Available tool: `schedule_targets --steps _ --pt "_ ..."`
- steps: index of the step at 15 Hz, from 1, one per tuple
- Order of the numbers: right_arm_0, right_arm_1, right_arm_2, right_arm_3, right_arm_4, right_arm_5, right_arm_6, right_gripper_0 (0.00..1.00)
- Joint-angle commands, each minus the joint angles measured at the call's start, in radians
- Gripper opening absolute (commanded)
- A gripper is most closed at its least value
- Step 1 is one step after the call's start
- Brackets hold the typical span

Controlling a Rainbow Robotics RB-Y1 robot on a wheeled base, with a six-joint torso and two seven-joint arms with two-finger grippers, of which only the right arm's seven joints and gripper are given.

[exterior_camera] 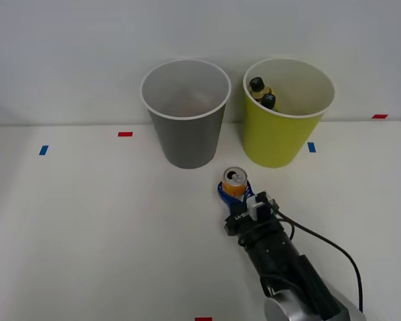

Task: Put cans in the gray bin, plastic bottles in the light green bin

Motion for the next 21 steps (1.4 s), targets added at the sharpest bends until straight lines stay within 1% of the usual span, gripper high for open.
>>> schedule_targets --steps 1,2,4,6,7,9,11,14,17,19,21 --pt "0.052 -0.032 0.009 -0.091 -0.014 0.002 -0.019 0.0" --pt "0.07 -0.044 0.012 -0.127 -0.024 0.002 -0.026 0.0" --pt "0.11 -0.072 0.023 -0.245 -0.088 0.04 -0.036 0.0" --pt "0.145 -0.097 0.006 -0.415 -0.149 0.16 -0.036 0.0" --pt "0.147 -0.103 -0.005 -0.475 -0.179 0.201 -0.036 0.0" --pt "0.125 -0.109 -0.017 -0.555 -0.245 0.235 -0.036 0.0" --pt "0.084 -0.1 -0.03 -0.575 -0.287 0.233 -0.036 0.0" --pt "-0.013 -0.037 -0.082 -0.575 -0.298 0.285 -0.039 0.0" --pt "-0.12 0.04 -0.157 -0.575 -0.301 0.391 -0.042 0.0" --pt "-0.166 0.081 -0.194 -0.575 -0.301 0.46 -0.042 0.0" --pt "-0.218 0.132 -0.238 -0.571 -0.295 0.563 -0.042 0.0"
